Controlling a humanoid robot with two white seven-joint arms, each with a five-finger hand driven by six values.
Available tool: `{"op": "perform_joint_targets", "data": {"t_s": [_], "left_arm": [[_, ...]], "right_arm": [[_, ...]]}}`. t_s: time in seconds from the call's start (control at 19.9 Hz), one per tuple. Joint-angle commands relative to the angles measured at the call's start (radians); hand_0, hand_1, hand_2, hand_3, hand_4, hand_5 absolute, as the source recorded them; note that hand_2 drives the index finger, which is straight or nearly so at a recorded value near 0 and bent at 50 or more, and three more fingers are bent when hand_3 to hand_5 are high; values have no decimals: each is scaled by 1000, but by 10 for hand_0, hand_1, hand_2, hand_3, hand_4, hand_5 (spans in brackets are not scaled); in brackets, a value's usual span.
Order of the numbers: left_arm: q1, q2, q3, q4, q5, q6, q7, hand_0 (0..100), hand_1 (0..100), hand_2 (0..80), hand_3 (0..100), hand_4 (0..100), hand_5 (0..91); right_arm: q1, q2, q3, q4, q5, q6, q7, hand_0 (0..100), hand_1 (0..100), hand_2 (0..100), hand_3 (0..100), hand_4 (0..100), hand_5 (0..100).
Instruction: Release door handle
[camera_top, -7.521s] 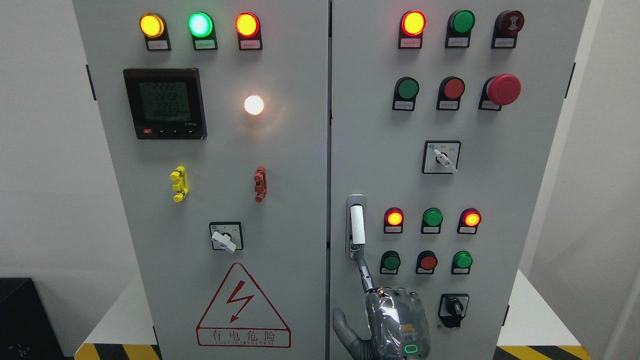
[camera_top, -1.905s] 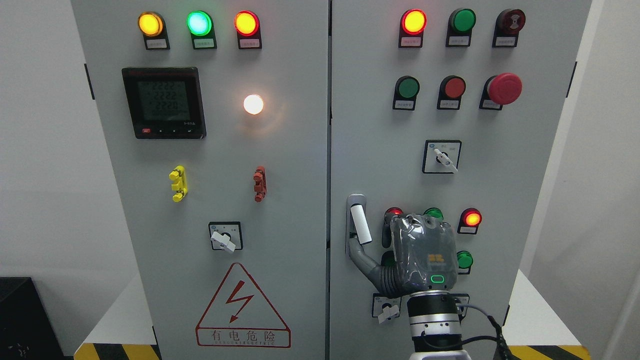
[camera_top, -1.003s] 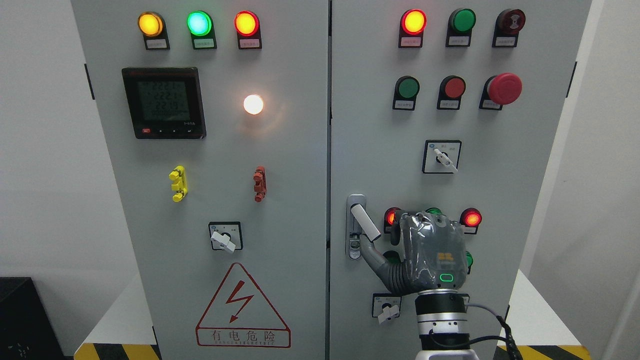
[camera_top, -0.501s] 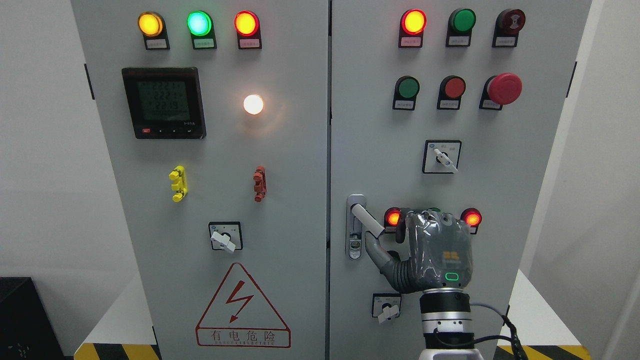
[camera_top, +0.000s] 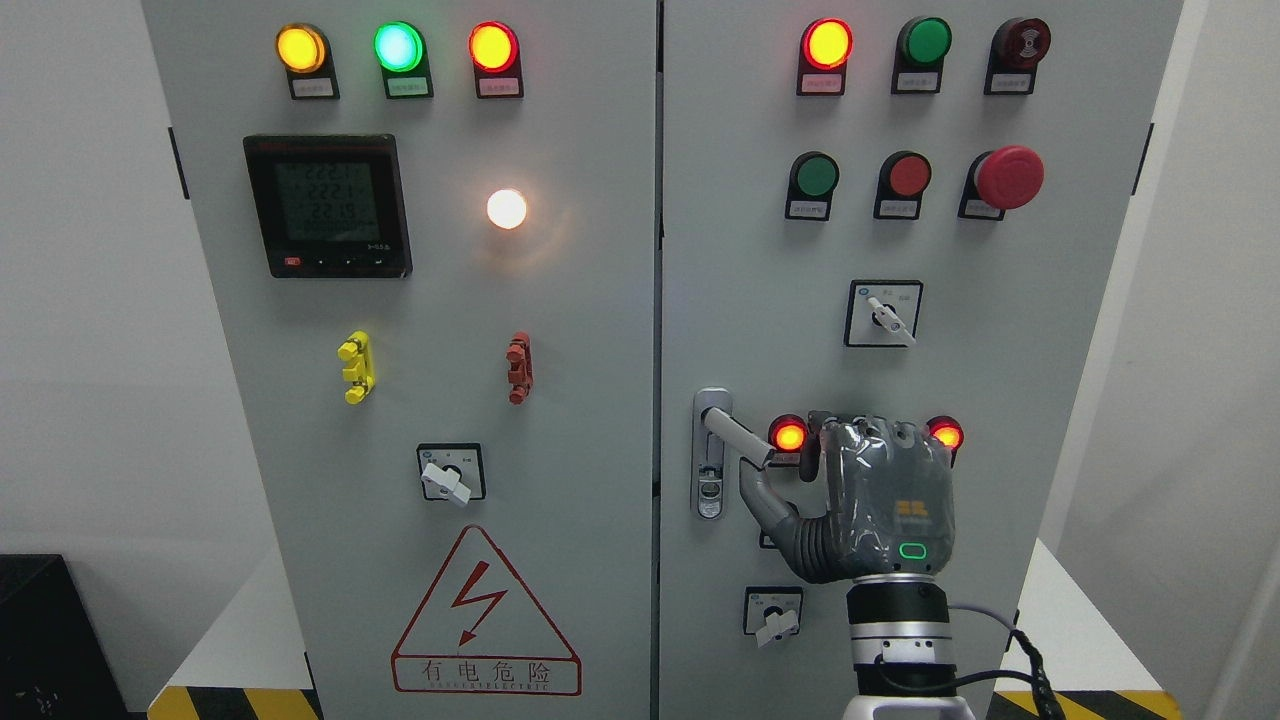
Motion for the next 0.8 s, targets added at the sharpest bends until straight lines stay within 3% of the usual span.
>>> {"op": "perform_joint_targets", "data": {"t_s": [0.0, 0.75], "left_arm": [[0, 0, -20, -17, 0, 0, -1, 0, 0, 23, 86, 12, 0], [0, 0, -20, -17, 0, 0, 1, 0, 0, 24, 84, 11, 0]], "right_arm": [[-4, -1, -12, -9, 0, -1, 2, 317, 452, 816, 1000, 996, 949], [-23, -2, -27, -9, 0, -3, 2, 324, 438, 813, 1000, 995, 950]]}}
